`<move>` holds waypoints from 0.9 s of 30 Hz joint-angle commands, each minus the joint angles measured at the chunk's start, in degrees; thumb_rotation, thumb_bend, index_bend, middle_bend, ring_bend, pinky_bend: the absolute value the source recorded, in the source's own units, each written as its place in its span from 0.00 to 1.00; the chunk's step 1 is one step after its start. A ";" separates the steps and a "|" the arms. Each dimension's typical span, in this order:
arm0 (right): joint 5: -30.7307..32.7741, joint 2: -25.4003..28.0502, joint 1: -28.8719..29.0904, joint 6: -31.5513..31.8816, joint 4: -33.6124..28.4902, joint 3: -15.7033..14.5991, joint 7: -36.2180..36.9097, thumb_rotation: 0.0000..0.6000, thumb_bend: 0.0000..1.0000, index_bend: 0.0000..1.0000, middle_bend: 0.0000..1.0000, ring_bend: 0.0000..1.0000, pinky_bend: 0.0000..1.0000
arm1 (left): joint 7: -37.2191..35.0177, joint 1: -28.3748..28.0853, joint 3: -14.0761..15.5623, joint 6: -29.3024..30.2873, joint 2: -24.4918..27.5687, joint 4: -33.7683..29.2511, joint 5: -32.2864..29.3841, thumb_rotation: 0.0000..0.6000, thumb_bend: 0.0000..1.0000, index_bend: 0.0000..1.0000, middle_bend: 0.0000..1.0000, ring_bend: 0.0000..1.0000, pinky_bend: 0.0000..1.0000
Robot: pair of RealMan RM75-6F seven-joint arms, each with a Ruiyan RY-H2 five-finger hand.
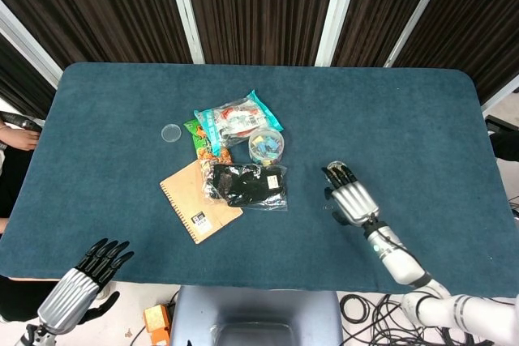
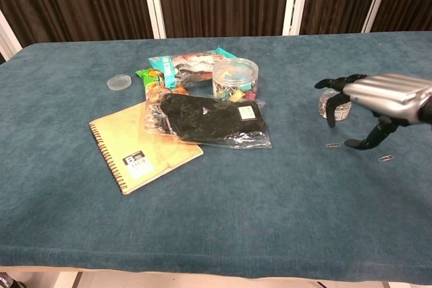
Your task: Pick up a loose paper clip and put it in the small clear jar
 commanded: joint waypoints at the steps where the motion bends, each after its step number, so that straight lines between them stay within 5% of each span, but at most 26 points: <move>1: -0.07 -1.88 -0.34 1.18 1.53 -0.49 -2.29 1.00 0.24 0.45 0.00 0.00 0.00 | -1.13 0.54 -0.06 0.86 -0.39 1.22 0.44 1.00 0.39 0.00 0.00 0.00 0.00; 27: 1.54 -8.07 -0.40 2.50 7.39 0.08 -10.38 1.00 0.29 0.52 0.00 0.00 0.00 | -5.17 2.21 -0.89 3.86 -0.74 6.41 1.29 1.00 0.39 0.00 0.00 0.00 0.00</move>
